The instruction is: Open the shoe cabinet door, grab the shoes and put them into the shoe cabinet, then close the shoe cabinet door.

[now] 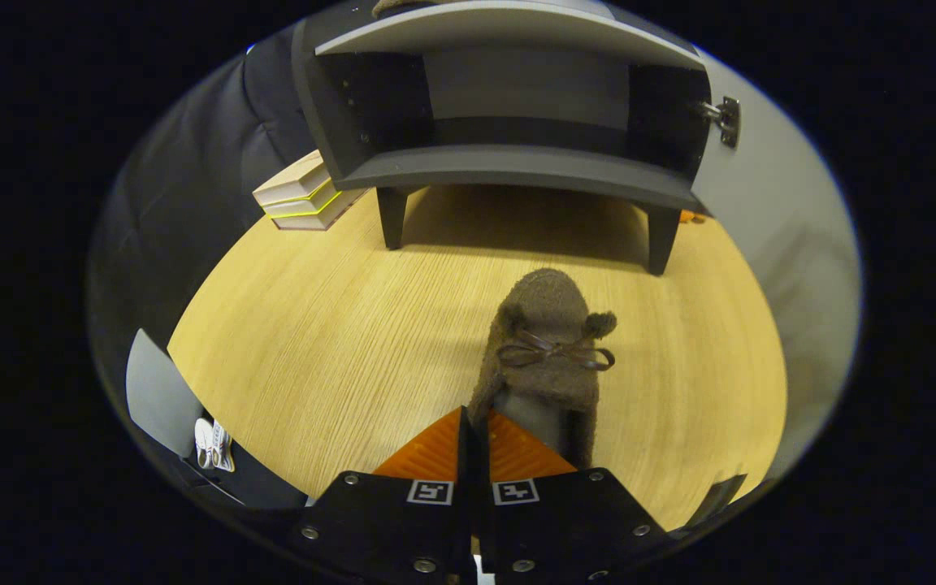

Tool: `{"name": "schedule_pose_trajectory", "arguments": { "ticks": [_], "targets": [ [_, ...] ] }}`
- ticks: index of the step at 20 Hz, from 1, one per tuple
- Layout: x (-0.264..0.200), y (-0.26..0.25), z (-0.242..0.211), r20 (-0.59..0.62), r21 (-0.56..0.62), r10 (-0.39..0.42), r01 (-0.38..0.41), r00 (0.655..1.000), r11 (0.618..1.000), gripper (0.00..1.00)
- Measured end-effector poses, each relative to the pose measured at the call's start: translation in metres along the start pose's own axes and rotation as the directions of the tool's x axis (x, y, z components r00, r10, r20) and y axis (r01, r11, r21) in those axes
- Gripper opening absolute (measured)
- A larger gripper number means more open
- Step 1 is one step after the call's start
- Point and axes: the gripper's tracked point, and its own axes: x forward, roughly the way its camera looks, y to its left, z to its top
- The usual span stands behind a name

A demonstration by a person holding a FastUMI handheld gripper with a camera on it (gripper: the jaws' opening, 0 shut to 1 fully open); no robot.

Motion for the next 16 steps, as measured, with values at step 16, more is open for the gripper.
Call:
{"name": "schedule_pose_trajectory", "arguments": {
  "ticks": [16],
  "targets": [
    [-0.171,0.025,0.154,0.314,0.120,-0.172,0.141,0.934,0.983,0.04]
  ]
}}
